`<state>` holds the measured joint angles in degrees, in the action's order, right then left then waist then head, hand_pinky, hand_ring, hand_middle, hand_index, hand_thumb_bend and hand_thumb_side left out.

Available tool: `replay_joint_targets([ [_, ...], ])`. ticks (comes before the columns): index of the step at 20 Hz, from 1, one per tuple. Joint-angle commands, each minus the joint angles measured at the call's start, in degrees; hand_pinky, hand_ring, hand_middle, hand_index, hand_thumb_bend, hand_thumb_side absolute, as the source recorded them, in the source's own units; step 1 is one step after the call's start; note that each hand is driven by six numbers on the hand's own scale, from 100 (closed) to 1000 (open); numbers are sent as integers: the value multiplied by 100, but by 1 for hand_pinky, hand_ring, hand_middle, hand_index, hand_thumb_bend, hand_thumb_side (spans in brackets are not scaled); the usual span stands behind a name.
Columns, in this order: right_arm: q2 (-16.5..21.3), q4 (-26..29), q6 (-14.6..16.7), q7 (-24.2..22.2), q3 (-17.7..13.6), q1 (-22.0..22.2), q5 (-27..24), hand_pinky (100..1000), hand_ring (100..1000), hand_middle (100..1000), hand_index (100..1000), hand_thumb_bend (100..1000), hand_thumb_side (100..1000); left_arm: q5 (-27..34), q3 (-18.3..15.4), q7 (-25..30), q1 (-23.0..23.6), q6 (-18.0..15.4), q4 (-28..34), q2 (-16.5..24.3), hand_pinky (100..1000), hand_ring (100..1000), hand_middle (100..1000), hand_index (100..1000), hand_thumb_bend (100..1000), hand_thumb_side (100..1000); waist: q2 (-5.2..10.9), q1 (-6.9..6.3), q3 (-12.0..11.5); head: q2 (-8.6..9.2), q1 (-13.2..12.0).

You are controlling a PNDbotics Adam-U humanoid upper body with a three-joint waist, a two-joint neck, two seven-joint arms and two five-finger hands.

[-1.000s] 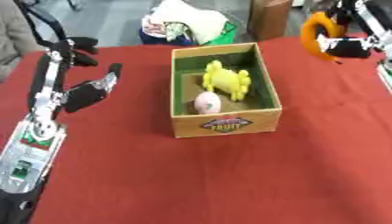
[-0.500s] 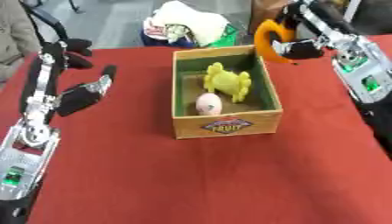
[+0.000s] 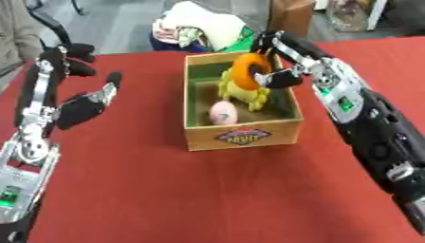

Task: Pick up objects on the table and place them in the box.

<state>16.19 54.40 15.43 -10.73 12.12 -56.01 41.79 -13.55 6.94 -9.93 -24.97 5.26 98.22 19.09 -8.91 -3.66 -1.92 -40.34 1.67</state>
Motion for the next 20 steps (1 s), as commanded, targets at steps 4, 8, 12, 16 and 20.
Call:
replay_joint_targets([
  [4, 179, 251, -175, 373, -120, -155, 87, 728, 789, 877, 888, 263, 235, 27, -51, -59, -45, -16, 55, 77, 678, 565, 580, 727, 432, 151, 91, 17, 59, 10, -30],
  [8, 438, 566, -262, 525, -153, -91, -208, 691, 739, 787, 843, 104, 100, 29, -117, -136, -10, -9, 56, 121, 677, 564, 579, 725, 430, 149, 78, 8, 154, 52, -130],
  [12, 971, 1215, -356, 456, -201, 260, -1461, 639, 722, 734, 804, 100, 100, 50, -212, -271, 76, 7, 10, 177, 678, 567, 581, 724, 429, 147, 57, 18, 282, 82, -294],
  [16, 1596, 2066, -645, 564, -395, 818, -2786, 617, 712, 707, 781, 100, 100, 143, -283, -447, 158, -30, -86, 193, 680, 580, 597, 726, 426, 146, 40, 37, 429, 77, -421],
  [20, 2041, 2813, -930, 879, -680, 1431, -3541, 605, 702, 695, 773, 100, 100, 274, -313, -592, 204, -99, -186, 197, 682, 591, 615, 736, 419, 144, 22, 30, 524, 73, -487],
])
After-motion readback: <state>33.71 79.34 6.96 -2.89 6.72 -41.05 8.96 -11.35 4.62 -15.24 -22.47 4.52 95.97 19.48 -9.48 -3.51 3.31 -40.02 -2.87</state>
